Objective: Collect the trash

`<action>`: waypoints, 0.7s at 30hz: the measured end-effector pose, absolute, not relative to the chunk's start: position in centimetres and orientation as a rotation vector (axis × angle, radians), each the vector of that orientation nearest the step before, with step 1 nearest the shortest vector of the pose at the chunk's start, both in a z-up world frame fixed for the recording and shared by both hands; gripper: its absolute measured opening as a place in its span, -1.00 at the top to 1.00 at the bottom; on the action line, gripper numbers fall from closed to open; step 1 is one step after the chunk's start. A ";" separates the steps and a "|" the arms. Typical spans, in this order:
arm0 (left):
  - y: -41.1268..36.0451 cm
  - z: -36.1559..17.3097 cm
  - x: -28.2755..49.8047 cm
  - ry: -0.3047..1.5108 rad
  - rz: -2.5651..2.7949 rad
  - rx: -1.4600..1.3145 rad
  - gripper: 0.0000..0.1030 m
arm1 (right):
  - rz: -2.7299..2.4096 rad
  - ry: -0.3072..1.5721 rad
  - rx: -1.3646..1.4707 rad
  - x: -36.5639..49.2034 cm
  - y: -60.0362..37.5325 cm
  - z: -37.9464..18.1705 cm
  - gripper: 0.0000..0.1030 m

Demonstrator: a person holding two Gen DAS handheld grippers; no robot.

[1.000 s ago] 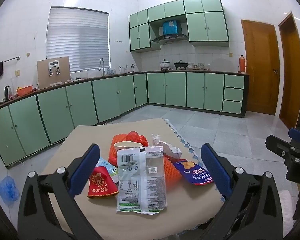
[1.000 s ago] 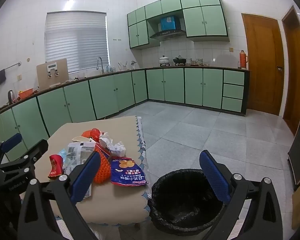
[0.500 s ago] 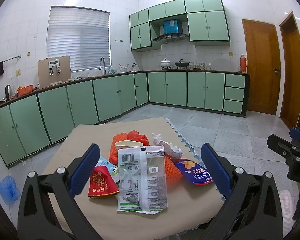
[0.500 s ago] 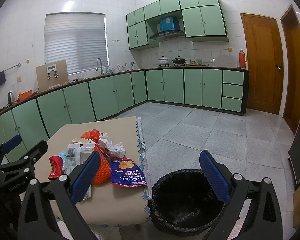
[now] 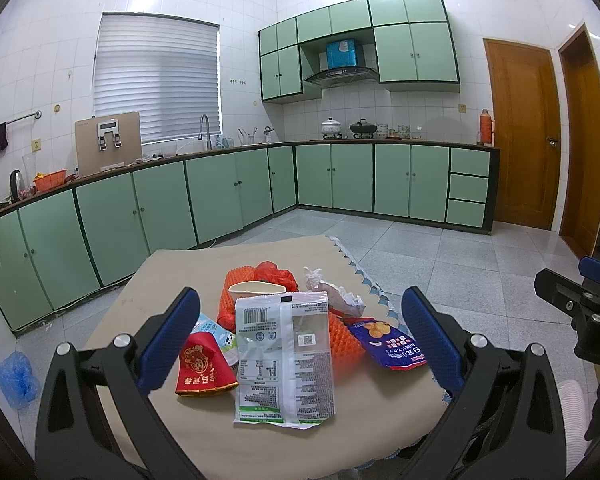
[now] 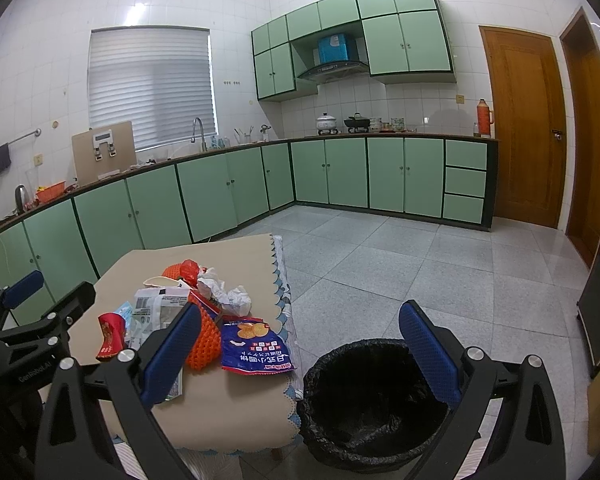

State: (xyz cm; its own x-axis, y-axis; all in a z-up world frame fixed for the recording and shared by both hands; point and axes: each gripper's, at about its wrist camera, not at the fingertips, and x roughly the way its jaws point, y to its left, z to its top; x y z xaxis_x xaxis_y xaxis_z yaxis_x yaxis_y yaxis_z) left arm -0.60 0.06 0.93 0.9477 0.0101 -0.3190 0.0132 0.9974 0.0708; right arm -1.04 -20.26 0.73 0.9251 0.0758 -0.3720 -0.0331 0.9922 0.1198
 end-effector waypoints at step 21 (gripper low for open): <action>0.0 1.0 -0.6 0.324 0.000 0.072 -0.90 | 0.053 0.379 0.118 -1.6 -21.1 1.8 -0.88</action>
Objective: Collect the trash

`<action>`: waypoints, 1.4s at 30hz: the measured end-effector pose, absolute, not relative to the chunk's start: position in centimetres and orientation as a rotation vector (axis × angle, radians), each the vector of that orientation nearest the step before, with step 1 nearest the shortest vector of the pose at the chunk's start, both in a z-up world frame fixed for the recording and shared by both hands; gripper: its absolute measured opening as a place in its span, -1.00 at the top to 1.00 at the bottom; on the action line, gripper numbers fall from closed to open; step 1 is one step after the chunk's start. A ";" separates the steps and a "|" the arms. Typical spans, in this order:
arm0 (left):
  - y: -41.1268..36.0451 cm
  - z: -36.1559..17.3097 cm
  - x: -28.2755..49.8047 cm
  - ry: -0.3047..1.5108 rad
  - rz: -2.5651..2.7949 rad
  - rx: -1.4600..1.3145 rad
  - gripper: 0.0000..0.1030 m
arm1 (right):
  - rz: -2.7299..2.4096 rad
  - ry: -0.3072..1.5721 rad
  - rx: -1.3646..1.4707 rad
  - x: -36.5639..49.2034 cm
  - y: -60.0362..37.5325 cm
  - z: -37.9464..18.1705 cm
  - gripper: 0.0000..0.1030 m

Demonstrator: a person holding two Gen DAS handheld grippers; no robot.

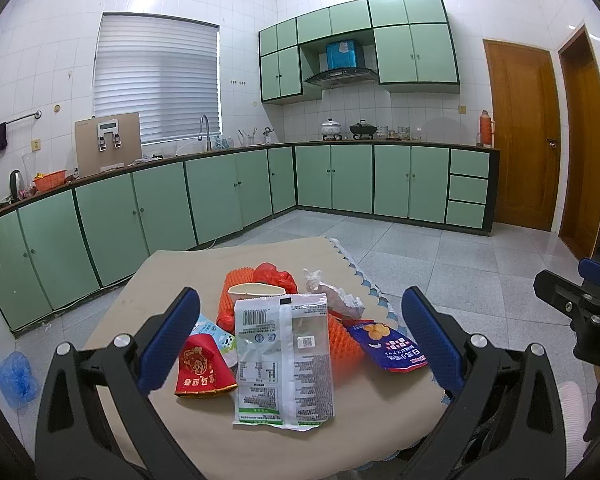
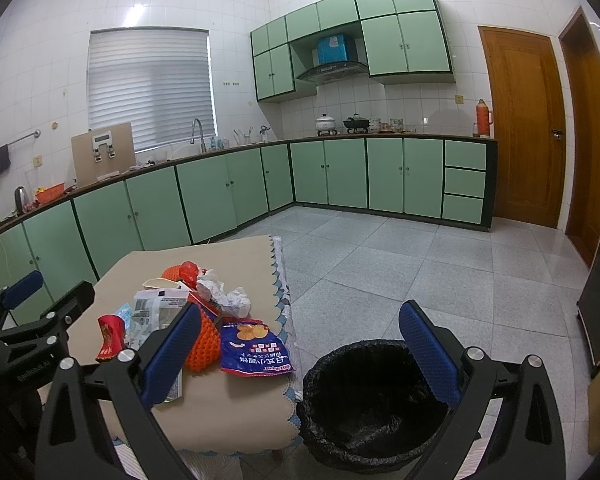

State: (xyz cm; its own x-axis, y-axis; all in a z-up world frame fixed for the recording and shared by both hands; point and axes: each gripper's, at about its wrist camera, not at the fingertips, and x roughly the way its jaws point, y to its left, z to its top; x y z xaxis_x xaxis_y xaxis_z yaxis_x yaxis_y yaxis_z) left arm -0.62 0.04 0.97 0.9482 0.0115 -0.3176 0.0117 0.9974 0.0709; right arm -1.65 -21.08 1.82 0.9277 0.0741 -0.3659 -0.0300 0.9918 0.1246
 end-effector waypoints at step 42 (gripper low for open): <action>0.1 0.7 -0.1 0.328 0.009 0.078 -0.90 | 0.054 0.385 0.129 -1.4 -21.3 1.1 -0.88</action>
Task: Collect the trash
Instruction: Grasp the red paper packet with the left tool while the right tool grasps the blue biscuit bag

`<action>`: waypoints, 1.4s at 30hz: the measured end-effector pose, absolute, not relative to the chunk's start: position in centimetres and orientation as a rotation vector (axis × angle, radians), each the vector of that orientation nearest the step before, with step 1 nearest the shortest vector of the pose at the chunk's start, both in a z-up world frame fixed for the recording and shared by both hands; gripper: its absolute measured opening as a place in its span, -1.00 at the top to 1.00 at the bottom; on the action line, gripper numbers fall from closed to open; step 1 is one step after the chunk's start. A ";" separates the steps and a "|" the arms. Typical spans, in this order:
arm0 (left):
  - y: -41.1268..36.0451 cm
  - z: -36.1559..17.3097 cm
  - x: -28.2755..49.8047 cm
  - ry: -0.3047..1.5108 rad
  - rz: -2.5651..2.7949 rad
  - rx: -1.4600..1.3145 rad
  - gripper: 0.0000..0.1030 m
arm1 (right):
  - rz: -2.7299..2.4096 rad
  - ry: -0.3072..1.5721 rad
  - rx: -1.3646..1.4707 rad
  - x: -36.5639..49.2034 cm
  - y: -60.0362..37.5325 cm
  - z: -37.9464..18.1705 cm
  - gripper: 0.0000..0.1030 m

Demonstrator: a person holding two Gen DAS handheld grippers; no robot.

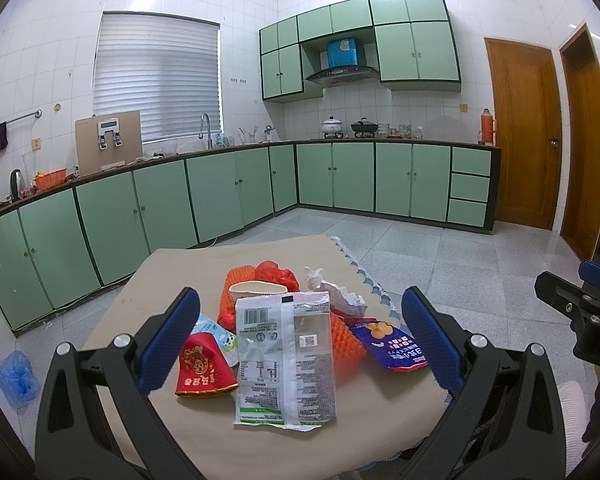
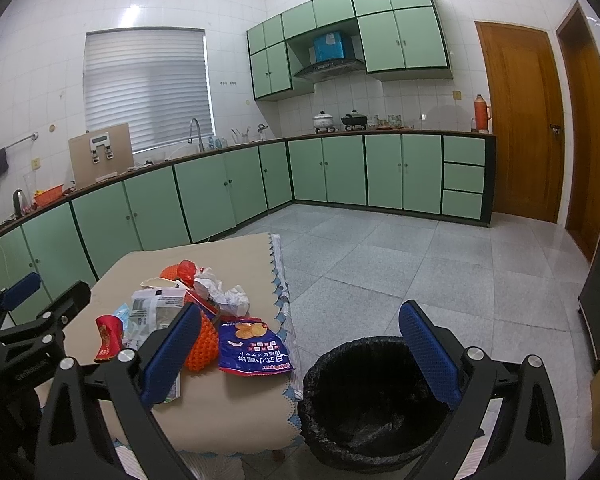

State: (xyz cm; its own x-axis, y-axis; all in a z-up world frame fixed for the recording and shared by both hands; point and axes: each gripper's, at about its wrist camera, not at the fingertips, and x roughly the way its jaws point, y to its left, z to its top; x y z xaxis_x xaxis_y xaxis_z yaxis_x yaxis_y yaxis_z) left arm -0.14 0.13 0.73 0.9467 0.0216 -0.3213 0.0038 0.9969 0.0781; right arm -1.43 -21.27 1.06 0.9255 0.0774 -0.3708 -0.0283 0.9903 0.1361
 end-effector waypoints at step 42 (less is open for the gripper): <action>12.0 -11.4 8.9 0.506 0.181 0.020 -0.90 | 0.152 0.489 0.048 7.1 -13.3 -6.7 -0.81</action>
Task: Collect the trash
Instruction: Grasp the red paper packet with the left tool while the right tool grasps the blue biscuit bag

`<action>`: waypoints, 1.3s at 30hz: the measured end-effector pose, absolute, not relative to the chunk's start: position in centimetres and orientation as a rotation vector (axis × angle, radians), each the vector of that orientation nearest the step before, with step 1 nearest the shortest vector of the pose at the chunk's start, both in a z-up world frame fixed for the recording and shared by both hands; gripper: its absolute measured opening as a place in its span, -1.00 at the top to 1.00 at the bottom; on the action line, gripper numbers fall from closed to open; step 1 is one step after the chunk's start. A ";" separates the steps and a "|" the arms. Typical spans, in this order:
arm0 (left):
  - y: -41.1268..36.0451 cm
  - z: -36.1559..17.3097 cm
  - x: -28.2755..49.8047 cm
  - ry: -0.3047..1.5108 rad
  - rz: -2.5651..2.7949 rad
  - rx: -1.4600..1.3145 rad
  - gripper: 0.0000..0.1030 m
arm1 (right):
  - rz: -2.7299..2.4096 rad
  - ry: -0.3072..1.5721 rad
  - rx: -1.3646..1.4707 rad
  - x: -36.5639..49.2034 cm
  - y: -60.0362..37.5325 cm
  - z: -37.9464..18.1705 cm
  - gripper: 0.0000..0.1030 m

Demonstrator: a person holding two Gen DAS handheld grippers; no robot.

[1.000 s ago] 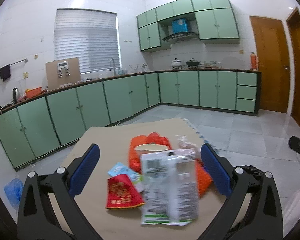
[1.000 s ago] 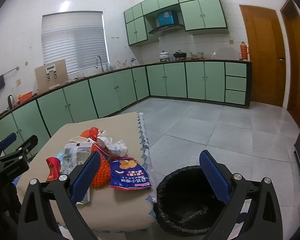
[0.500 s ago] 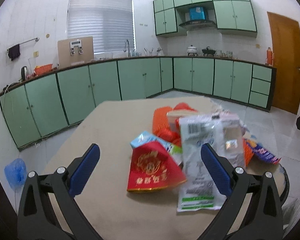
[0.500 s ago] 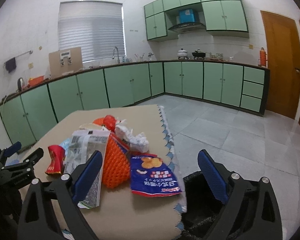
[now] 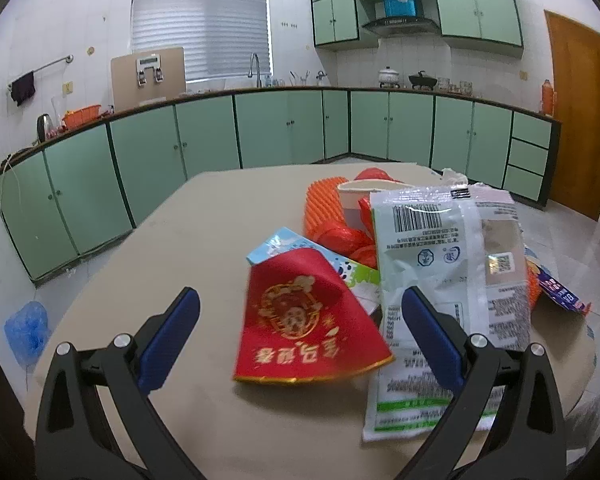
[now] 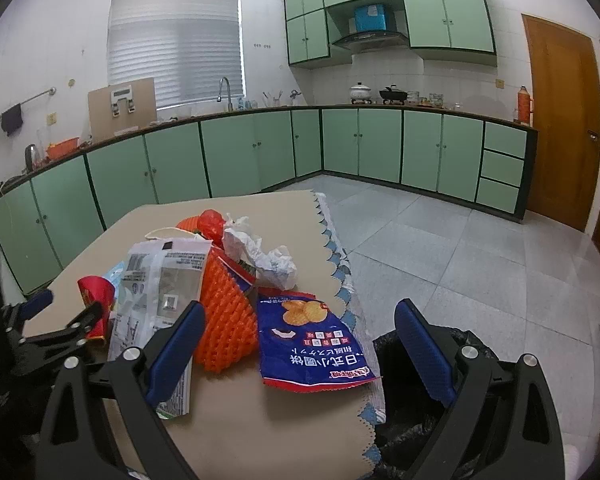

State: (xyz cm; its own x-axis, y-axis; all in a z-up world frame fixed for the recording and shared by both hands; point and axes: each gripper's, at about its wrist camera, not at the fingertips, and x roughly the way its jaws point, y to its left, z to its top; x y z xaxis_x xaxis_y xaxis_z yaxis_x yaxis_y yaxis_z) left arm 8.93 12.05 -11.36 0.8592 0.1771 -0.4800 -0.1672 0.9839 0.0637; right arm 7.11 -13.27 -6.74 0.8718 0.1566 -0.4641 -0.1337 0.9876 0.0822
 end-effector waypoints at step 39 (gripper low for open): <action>13.0 -14.3 8.9 0.602 0.151 -0.035 -0.12 | 0.165 0.630 -0.017 10.6 -12.2 -12.9 -0.80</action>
